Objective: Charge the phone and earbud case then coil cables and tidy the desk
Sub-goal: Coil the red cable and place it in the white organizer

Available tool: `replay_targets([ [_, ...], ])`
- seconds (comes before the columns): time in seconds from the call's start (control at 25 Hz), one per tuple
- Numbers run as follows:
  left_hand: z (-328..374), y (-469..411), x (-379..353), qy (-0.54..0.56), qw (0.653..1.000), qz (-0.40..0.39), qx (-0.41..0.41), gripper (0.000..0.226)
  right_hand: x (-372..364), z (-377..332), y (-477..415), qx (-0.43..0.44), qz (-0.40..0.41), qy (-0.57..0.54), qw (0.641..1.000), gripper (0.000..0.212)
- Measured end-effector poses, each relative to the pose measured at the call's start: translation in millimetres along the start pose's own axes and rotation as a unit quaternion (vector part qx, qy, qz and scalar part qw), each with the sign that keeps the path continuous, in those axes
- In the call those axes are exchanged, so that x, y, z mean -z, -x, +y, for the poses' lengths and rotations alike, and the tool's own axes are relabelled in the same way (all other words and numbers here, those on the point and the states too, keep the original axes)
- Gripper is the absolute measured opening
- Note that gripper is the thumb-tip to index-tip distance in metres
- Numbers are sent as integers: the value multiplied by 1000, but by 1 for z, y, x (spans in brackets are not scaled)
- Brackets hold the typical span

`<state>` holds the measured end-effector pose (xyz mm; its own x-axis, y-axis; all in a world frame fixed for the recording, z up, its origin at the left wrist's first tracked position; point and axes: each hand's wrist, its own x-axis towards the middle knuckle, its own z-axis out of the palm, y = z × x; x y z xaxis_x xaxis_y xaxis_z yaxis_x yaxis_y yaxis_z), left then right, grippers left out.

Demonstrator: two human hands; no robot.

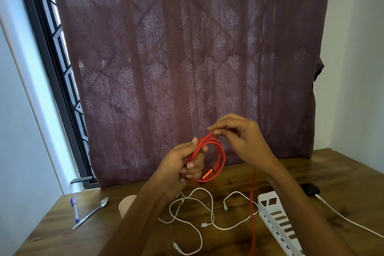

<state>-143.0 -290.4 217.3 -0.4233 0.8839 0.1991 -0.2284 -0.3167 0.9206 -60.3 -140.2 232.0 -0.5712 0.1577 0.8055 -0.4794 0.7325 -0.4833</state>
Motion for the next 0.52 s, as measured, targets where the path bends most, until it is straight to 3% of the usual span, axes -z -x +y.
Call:
replay_targets([
  [0.2, -1, 0, -6, 110, 994, -22, 7, 26, -14, 7, 12, -129, 57, -153, 978, 29],
  [0.36, -9, -1, -6, 137, 991, -12, 7, 26, -19, 15, 29, -214, 33, -221, 951, 22],
  [0.52, -16, -8, -2, 127, 991, 43, -20, 34, -25, 14, 35, -308, 29, -294, 904, 30],
])
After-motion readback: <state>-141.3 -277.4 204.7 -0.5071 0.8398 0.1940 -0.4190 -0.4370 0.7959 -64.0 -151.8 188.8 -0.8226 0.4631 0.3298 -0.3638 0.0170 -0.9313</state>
